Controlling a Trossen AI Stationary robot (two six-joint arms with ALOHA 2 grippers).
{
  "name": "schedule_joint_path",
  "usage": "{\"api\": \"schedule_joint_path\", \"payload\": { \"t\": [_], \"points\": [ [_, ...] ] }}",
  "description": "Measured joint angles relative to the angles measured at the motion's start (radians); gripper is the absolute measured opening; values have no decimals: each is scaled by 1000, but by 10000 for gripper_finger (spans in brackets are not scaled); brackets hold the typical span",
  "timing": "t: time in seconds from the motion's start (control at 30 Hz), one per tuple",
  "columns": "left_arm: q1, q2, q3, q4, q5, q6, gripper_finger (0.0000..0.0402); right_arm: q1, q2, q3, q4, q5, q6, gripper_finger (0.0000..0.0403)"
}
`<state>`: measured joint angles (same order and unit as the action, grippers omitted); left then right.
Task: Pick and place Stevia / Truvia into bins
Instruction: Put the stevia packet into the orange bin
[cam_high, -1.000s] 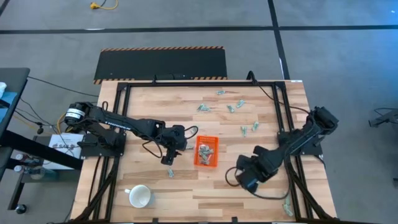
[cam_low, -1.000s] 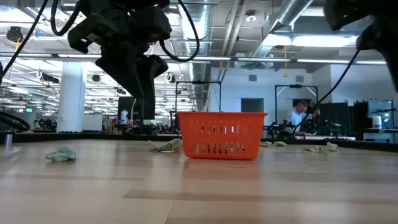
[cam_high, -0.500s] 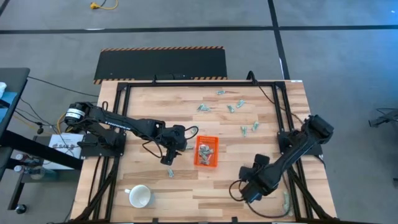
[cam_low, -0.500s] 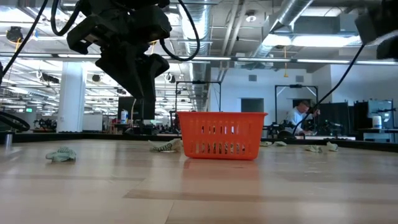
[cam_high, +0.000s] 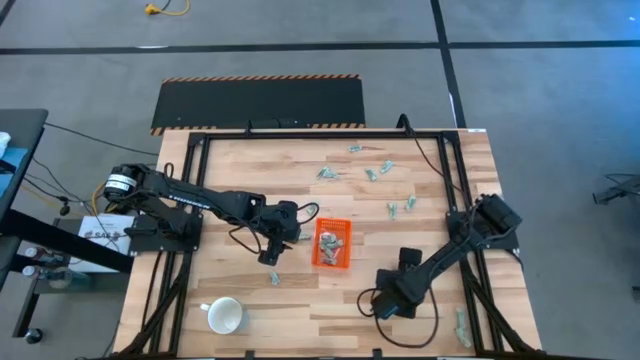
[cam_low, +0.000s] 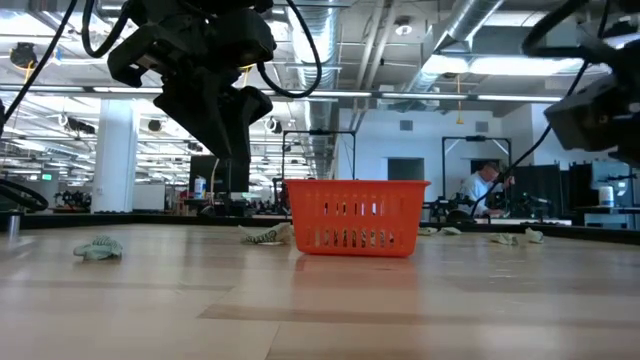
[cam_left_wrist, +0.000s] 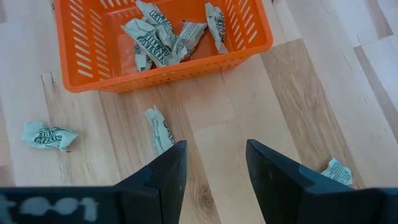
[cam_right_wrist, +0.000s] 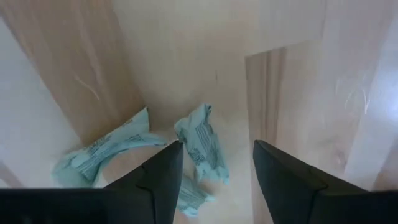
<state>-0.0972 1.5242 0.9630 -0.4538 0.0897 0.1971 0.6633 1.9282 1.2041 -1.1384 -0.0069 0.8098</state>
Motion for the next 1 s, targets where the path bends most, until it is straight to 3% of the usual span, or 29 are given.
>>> {"api": "schedule_joint_path", "payload": {
  "t": [0.33,0.7,1.0],
  "points": [
    [0,0,0,-4,0,0,155,-62,9,-3,10,-47,-57,150],
    [0,0,0,-54,-45,-14,155,-111,7,-37,9,-76,-63,11],
    [0,0,0,-148,-95,-51,155,-130,7,65,-146,28,-86,3]
  ]
}}
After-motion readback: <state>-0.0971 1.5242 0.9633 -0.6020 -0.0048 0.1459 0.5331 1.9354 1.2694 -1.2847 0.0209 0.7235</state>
